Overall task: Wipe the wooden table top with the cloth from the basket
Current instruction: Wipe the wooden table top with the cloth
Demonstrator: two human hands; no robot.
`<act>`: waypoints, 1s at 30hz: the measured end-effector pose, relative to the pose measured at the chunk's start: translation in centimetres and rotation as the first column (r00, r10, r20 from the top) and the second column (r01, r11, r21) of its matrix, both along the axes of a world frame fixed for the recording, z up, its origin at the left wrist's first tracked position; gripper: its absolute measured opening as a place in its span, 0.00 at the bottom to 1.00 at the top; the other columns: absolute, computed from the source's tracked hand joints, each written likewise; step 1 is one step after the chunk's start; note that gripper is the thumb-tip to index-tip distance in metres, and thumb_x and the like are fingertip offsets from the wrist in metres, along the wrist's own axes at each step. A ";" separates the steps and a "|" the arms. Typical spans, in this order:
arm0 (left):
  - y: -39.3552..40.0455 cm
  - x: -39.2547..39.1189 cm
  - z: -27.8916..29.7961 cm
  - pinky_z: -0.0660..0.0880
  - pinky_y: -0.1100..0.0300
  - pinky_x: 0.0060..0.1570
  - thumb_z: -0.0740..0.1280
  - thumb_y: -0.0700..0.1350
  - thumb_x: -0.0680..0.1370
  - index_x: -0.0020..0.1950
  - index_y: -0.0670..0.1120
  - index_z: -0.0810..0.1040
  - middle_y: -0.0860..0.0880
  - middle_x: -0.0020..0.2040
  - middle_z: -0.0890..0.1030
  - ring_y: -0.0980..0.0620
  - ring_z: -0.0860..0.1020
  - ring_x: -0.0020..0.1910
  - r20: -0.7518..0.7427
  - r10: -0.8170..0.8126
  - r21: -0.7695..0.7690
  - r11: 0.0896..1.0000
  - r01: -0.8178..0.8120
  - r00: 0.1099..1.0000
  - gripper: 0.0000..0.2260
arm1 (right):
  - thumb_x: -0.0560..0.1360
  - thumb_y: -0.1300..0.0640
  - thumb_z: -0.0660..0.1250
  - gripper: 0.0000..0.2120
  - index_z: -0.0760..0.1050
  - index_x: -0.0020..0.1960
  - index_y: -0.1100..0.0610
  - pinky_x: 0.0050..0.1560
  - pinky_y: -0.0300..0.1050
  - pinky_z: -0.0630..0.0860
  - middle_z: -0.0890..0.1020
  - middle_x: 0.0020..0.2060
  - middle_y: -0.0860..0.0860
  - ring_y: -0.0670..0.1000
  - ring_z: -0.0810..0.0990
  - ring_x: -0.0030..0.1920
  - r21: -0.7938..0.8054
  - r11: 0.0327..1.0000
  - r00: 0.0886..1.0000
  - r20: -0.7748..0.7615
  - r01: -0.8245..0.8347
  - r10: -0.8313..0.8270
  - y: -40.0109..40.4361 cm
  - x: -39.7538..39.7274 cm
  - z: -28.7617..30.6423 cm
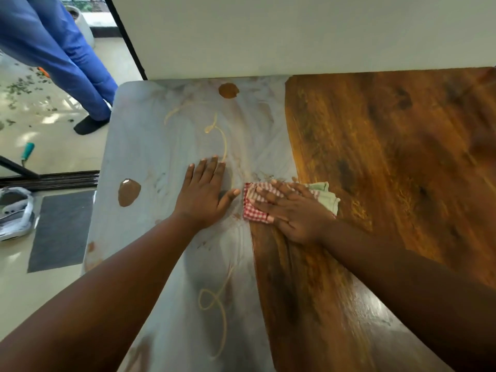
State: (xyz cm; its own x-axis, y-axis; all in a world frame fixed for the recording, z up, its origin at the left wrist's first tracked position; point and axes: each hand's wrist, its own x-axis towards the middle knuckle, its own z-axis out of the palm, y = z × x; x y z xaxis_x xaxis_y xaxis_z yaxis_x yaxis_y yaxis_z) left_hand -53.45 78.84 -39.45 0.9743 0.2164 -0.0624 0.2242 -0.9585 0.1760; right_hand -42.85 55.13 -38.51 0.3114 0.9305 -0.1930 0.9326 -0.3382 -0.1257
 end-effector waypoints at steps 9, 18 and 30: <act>5.8 4.8 -0.3 0.39 0.48 0.74 0.44 0.67 0.76 0.78 0.44 0.50 0.44 0.79 0.51 0.44 0.47 0.77 0.051 0.132 -0.018 0.991 -0.131 0.990 0.38 | 0.79 0.42 0.41 0.25 0.46 0.76 0.39 0.73 0.55 0.42 0.49 0.75 0.42 0.51 0.45 0.76 0.035 0.999 0.999 0.037 0.022 -0.023 5.0 6.6 -0.7; 7.7 6.1 -1.5 0.41 0.47 0.74 0.43 0.69 0.75 0.77 0.44 0.53 0.44 0.78 0.54 0.44 0.49 0.77 0.101 0.222 -0.065 0.974 -0.216 0.970 0.39 | 0.79 0.40 0.40 0.25 0.43 0.76 0.38 0.71 0.52 0.42 0.49 0.76 0.41 0.50 0.46 0.76 0.065 0.994 0.994 0.057 0.092 -0.096 11.1 15.0 -1.4; 7.8 6.5 -1.3 0.37 0.53 0.74 0.39 0.70 0.74 0.78 0.48 0.49 0.49 0.79 0.48 0.51 0.41 0.77 0.093 0.233 -0.098 0.970 -0.224 0.968 0.39 | 0.81 0.39 0.41 0.23 0.43 0.75 0.37 0.72 0.53 0.43 0.49 0.76 0.42 0.49 0.45 0.76 0.041 0.997 0.994 0.076 0.072 -0.075 17.8 26.4 -1.1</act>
